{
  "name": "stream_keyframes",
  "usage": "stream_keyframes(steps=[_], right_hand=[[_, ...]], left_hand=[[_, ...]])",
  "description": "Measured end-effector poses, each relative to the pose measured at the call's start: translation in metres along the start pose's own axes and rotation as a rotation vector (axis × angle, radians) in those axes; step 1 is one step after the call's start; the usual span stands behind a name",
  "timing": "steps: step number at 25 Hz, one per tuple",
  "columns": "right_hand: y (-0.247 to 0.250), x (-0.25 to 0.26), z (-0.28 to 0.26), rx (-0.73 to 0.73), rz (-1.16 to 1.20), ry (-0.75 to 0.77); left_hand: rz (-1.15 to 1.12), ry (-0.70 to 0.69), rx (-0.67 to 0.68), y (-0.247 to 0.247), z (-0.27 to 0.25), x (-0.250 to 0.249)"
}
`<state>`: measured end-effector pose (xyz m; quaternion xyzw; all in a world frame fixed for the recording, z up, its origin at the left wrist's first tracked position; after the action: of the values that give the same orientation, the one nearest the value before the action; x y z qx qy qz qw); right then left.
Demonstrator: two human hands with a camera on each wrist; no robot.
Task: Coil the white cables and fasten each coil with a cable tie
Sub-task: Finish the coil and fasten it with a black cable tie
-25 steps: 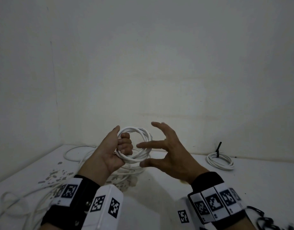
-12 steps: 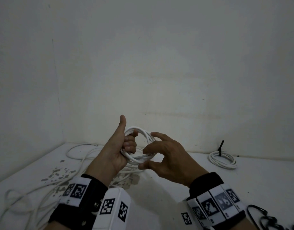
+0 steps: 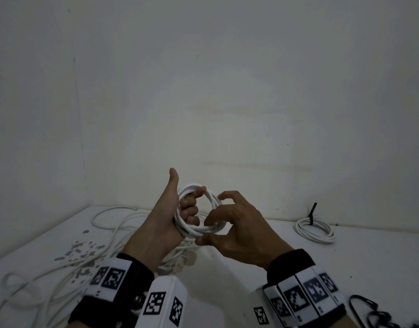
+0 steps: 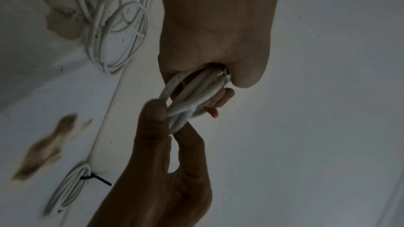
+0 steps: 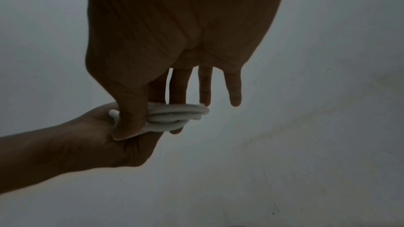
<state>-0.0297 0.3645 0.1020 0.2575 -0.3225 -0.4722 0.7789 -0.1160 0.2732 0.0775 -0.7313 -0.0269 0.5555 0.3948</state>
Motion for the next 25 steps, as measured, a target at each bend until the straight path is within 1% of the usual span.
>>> stream_keyframes(steps=[2, 4, 5, 6, 7, 8, 9, 12, 14, 18, 19, 22, 24, 25], right_hand=[[-0.002, 0.002, 0.0, 0.06, -0.028, -0.008], [-0.003, 0.004, 0.0, 0.154, -0.023, -0.038], [0.001, 0.005, 0.001, 0.161, 0.01, -0.055], [0.009, 0.006, 0.003, 0.107, 0.069, -0.07], [0.02, 0.006, 0.006, 0.009, 0.144, -0.081], [0.027, 0.005, 0.007, -0.071, 0.213, -0.096], [0.028, 0.006, 0.008, -0.101, 0.272, -0.109], [0.006, 0.01, 0.008, -0.035, 0.385, -0.093], [-0.001, 0.009, 0.005, 0.0, 0.445, -0.135], [0.002, 0.002, 0.006, -0.038, 0.431, -0.159], [0.0, 0.0, 0.006, -0.024, 0.475, -0.178], [-0.012, -0.001, 0.0, 0.081, 0.702, -0.298], [-0.011, -0.001, -0.004, 0.099, 0.751, -0.314], [-0.01, 0.0, -0.004, 0.09, 0.778, -0.309]], left_hand=[[0.06, 0.002, -0.032, 0.001, -0.001, 0.001], [0.217, -0.007, -0.08, 0.006, 0.0, 0.002], [0.31, -0.022, -0.095, 0.009, 0.0, 0.002], [0.383, -0.03, -0.093, 0.009, -0.001, 0.002], [0.422, -0.021, -0.071, 0.008, -0.001, 0.003], [0.427, 0.002, -0.038, 0.006, -0.003, 0.006], [0.413, 0.026, 0.0, 0.002, -0.004, 0.009], [0.432, 0.064, 0.048, -0.008, -0.009, 0.017], [0.471, 0.084, 0.051, -0.009, -0.009, 0.024], [0.442, 0.121, -0.022, -0.002, -0.003, 0.027], [0.43, 0.133, -0.037, 0.0, -0.001, 0.027], [0.448, 0.14, -0.082, 0.007, 0.006, 0.029], [0.439, 0.123, -0.114, 0.01, 0.011, 0.029], [0.4, 0.12, -0.116, 0.011, 0.014, 0.029]])
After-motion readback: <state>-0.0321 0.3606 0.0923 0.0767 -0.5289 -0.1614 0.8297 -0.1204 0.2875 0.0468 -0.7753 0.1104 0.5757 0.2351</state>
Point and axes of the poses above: each hand's wrist, its own z-axis towards the middle knuckle, its own y-axis out of the back of the hand, x = y × z, the point moved 8 cm from there along z, towards the middle knuckle, and after that the axes turned 5 degrees about -x, right-handed, at the moved point
